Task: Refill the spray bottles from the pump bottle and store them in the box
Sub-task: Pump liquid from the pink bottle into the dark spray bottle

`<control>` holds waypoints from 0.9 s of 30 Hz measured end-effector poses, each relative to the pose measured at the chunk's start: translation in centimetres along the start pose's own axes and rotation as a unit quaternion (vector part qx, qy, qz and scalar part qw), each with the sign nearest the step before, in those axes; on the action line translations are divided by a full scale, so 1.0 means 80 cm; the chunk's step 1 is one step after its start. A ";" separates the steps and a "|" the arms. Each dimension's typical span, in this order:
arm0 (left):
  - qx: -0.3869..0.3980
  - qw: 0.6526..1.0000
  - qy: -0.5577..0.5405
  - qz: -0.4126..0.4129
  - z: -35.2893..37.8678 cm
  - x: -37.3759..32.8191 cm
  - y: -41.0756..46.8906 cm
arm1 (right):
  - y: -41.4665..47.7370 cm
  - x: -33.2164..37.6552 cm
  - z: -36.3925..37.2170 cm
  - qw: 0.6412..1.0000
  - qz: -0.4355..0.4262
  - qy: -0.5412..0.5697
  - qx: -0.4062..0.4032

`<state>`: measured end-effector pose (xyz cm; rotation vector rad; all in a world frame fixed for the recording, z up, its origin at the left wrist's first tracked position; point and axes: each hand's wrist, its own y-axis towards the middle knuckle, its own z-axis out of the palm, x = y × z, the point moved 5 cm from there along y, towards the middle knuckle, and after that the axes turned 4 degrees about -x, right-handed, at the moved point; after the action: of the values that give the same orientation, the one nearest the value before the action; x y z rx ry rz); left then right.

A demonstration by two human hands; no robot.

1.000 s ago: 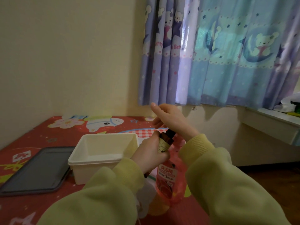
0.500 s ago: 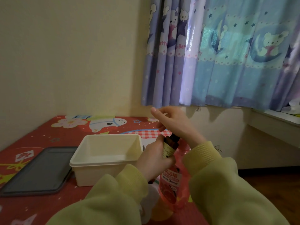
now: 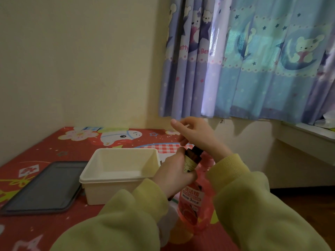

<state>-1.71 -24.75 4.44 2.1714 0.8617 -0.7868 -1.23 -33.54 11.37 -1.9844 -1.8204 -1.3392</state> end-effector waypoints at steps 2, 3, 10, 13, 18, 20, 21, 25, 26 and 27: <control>0.004 1.000 0.004 -0.003 0.002 0.002 0.000 | -0.002 -0.002 0.001 1.000 -0.002 0.002 0.001; 0.005 1.000 0.002 -0.005 0.002 0.003 -0.001 | -0.003 -0.002 0.002 1.000 -0.004 -0.003 0.003; -0.013 0.999 -0.018 0.023 -0.013 -0.007 0.001 | 0.003 0.016 0.002 0.997 0.005 -0.054 0.051; -0.012 0.999 -0.021 0.024 -0.010 -0.007 0.002 | 0.003 0.019 -0.004 0.999 0.008 -0.006 0.042; -0.015 1.000 -0.023 0.011 0.000 -0.001 -0.002 | -0.001 0.005 -0.003 0.999 0.008 0.039 -0.008; -0.005 1.000 -0.020 0.004 0.003 0.000 -0.003 | -0.001 -0.002 0.000 0.999 0.013 0.037 -0.021; -0.003 1.000 -0.020 0.003 0.002 0.001 -0.003 | 0.000 -0.002 0.000 0.999 0.012 0.035 -0.024; 0.007 1.000 -0.003 0.003 -0.002 -0.001 -0.004 | -0.003 0.002 0.002 0.999 0.014 0.033 -0.003; 0.007 1.000 0.000 0.004 -0.004 -0.003 -0.005 | -0.003 0.005 0.001 0.999 0.014 0.033 0.009; 0.003 1.000 0.002 0.010 -0.007 -0.005 -0.003 | -0.002 0.010 -0.001 0.999 0.014 0.034 0.020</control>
<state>-2.00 -24.36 4.99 2.1835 0.8404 -0.7768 -1.51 -32.97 11.88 -1.9132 -1.7702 -1.3333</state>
